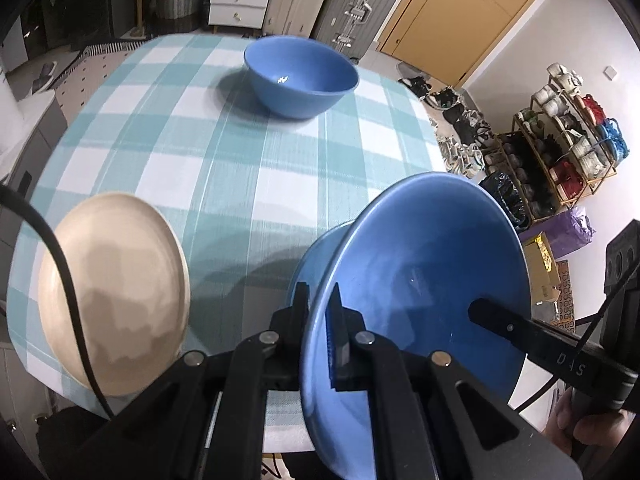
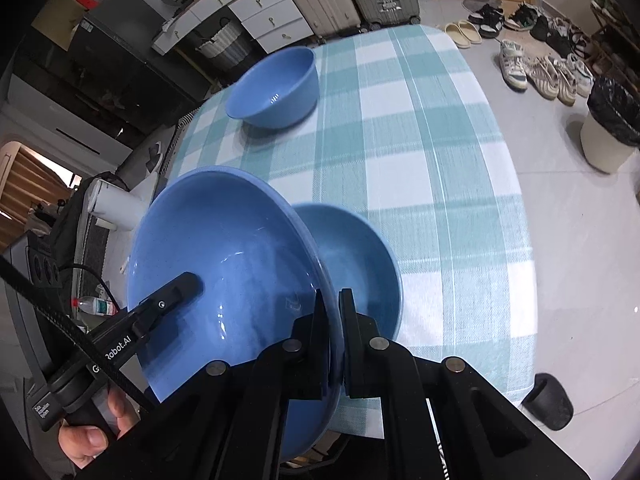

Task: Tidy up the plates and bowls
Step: 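Lower the held bowl into the other blue bowl with both grippers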

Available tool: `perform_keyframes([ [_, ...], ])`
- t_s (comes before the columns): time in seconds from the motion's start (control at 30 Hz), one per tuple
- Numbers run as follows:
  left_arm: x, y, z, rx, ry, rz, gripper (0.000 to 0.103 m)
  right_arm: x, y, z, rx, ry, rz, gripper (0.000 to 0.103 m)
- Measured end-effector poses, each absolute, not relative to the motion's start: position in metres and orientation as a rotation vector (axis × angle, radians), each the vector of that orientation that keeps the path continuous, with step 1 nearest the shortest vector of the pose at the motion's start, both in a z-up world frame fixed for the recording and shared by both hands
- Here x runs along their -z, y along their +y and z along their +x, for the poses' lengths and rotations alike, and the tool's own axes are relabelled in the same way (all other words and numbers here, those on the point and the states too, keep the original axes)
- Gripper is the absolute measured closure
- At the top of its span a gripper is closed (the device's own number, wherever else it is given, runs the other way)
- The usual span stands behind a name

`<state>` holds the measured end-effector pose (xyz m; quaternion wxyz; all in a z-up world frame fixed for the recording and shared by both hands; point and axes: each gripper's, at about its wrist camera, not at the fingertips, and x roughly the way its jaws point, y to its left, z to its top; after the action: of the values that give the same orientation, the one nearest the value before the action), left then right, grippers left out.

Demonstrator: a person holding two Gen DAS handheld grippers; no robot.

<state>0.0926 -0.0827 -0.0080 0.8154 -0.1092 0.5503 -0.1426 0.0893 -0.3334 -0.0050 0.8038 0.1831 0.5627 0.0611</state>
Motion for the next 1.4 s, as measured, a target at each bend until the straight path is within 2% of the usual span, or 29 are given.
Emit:
perform_keyframes([
  [0.43,0.037,-0.093,0.102,0.291,1.219,-0.190,0.096,0.029,-0.333,0.099,-0.116,1.212,0.318,0.098],
  [1.4,0.040,-0.104,0.116,0.245,1.309,-0.154,0.091,0.054,-0.345,0.084,-0.114,1.143,0.399,0.097],
])
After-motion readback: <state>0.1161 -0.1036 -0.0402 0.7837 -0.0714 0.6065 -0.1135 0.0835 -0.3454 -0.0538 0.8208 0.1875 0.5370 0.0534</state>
